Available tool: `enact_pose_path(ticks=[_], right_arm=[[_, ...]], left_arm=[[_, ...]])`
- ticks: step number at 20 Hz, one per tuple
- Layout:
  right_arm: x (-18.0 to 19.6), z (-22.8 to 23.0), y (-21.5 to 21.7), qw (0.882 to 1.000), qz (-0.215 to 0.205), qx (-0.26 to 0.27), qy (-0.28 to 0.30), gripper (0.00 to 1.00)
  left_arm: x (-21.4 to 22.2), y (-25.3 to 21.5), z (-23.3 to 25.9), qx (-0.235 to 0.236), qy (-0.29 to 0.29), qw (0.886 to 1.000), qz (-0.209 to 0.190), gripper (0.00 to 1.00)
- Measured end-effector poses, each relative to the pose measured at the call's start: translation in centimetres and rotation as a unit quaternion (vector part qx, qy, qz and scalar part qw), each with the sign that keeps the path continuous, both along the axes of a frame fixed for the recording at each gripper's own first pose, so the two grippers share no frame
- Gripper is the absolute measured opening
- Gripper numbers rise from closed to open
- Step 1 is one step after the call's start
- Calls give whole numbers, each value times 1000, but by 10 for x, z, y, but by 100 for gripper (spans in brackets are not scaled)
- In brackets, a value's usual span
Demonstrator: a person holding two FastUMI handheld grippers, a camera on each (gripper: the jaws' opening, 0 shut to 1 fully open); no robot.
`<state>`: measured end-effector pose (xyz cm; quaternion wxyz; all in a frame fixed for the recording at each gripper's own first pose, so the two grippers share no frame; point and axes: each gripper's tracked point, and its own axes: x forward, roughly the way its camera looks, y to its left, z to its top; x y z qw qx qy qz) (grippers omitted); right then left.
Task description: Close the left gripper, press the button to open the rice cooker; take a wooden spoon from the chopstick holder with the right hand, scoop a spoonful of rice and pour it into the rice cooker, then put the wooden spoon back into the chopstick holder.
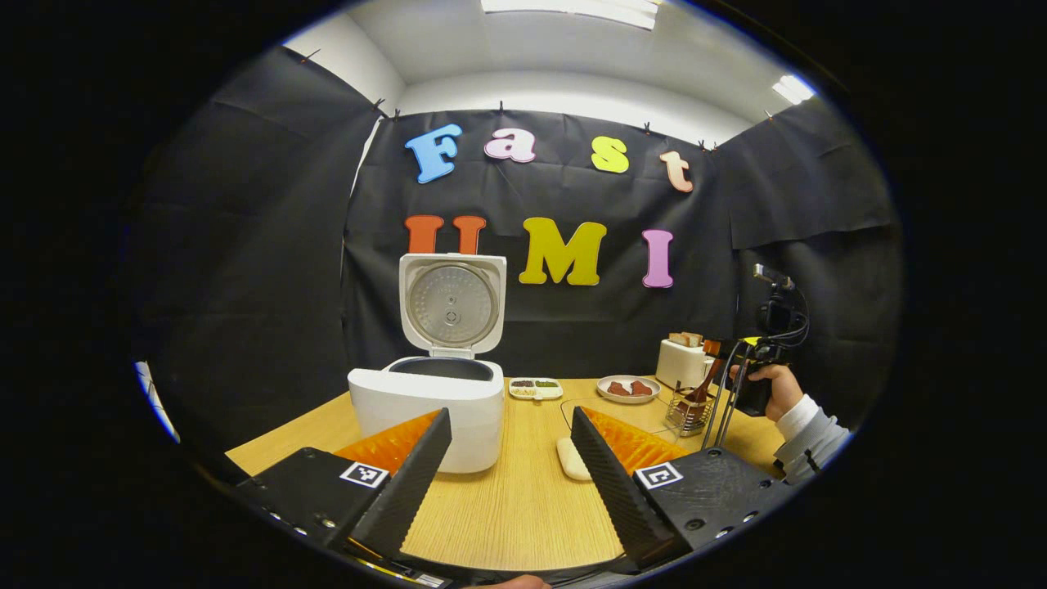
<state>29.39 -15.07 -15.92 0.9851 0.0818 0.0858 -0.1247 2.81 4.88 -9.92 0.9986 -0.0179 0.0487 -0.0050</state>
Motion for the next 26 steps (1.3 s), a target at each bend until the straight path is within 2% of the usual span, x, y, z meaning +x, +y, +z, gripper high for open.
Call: enact_pose_path(ticks=[2,3,4,7,8,9,12,13,16,17,18,20,21,23,24,25,26], right_arm=[[-13,18,8,999,6,-12,-30,96],[-21,23,9,999,9,-16,-38,100],[-30,30,12,999,10,-19,-47,96],[-63,51,29,996,26,-45,-77,100],[-73,53,35,995,28,-56,-79,100],[-81,48,40,994,34,-70,-73,95],[-107,38,57,993,48,-95,-52,100],[-118,35,64,993,50,-95,-46,100],[-147,34,87,990,67,-100,-68,96],[-152,30,94,988,76,-112,-77,96],[-156,24,101,985,87,-126,-78,100],[-159,14,114,981,107,-139,-81,100],[-158,9,122,980,120,-141,-79,96],[-154,0,132,979,140,-129,-75,96],[-152,-3,135,979,147,-122,-72,100],[-148,-7,135,980,150,-113,-69,96],[-145,-8,137,980,155,-106,-70,96]], left_arm=[[10,5,-5,4,4,1000,17,94],[15,6,-7,2,8,1000,20,94],[19,6,-7,-1,10,1000,20,94],[34,11,4,-7,11,1000,18,94],[38,13,7,-9,13,1000,18,94],[42,17,12,-12,13,1000,19,94],[57,25,31,-18,7,1000,10,94],[64,24,42,-10,-1,1000,-2,94],[88,54,74,23,-22,999,17,94],[100,62,83,30,-22,999,23,94],[108,65,91,33,-21,999,21,94],[126,67,116,49,-34,998,8,94],[135,71,128,57,-49,997,6,94],[159,84,147,56,-62,997,9,94],[170,92,151,47,-61,997,15,95],[183,97,157,37,-61,997,16,95],[195,102,163,30,-61,998,19,95]])
